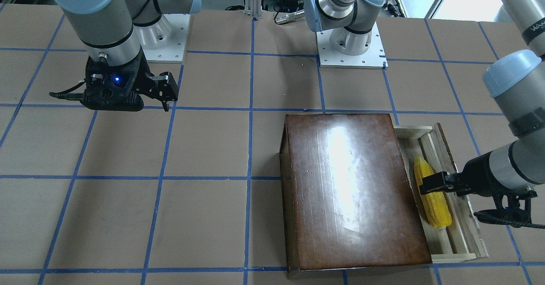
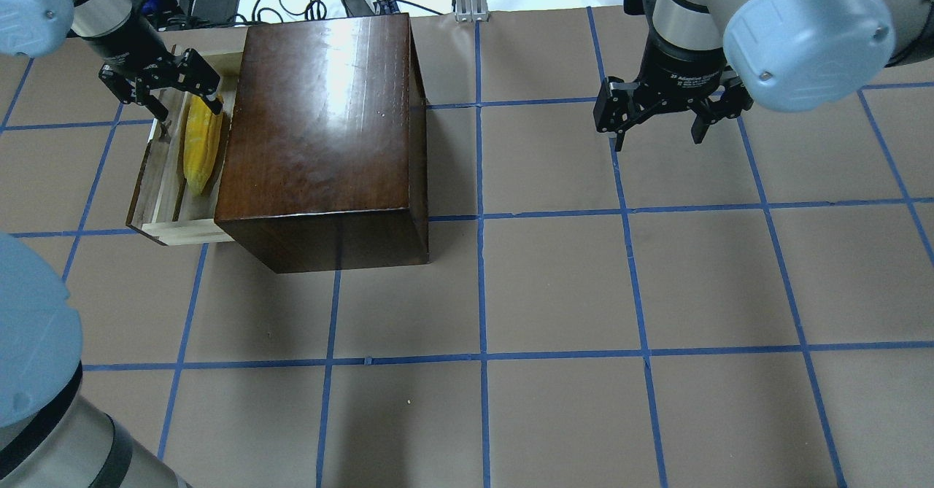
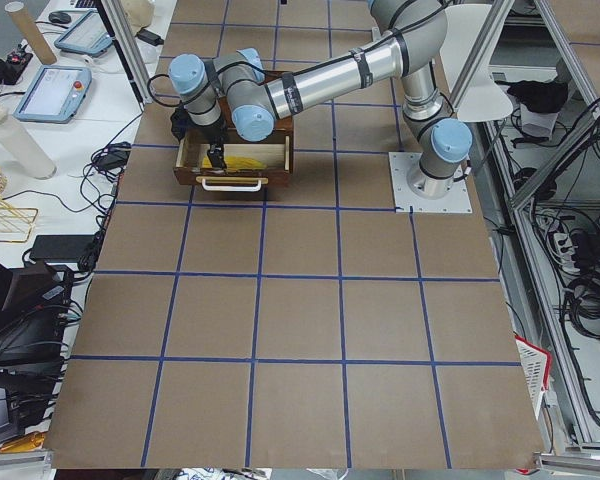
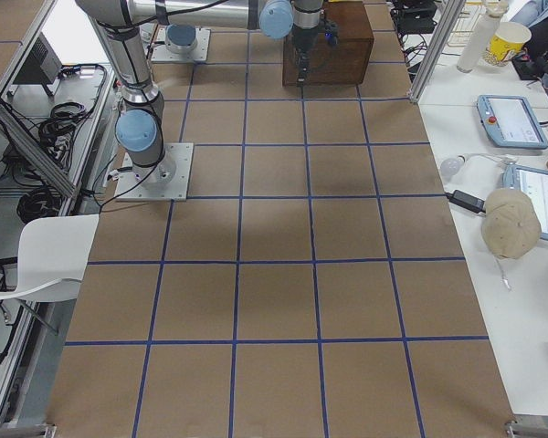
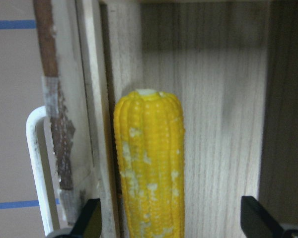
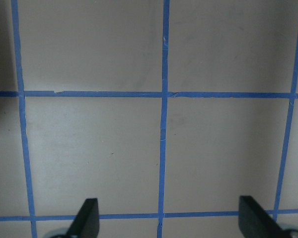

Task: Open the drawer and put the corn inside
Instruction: 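Lower the corn into the drawer and open the left gripper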

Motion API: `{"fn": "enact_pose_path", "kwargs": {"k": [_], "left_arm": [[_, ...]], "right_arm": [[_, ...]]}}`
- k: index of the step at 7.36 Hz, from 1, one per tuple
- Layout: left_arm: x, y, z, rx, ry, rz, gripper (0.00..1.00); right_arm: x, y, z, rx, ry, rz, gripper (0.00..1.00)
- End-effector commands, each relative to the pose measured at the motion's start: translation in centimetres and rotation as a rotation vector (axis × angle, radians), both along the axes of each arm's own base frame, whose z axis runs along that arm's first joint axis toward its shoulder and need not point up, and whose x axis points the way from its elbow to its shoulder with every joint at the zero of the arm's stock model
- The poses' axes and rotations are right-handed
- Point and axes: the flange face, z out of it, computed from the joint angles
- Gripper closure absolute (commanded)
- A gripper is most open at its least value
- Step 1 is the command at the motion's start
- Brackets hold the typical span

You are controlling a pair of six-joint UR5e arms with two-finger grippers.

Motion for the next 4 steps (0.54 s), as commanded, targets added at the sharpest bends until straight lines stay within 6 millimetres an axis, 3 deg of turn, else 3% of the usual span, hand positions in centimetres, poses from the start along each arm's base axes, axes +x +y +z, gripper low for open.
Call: {"fn": "enact_pose_path", "kwargs": {"k": [1,4], "left_arm": [[-0.7,0.2,1.1,-0.013,-0.006,-0.009,0.00],[-2.2,1.8,4.7,-0.029,-0.033,-0.020,0.00]], "right_arm": [[0.0,0.0,0.0,-0.001,0.000,0.000,0.00],[0.0,0.0,0.0,-0.001,0.000,0.000,0.00]]}}
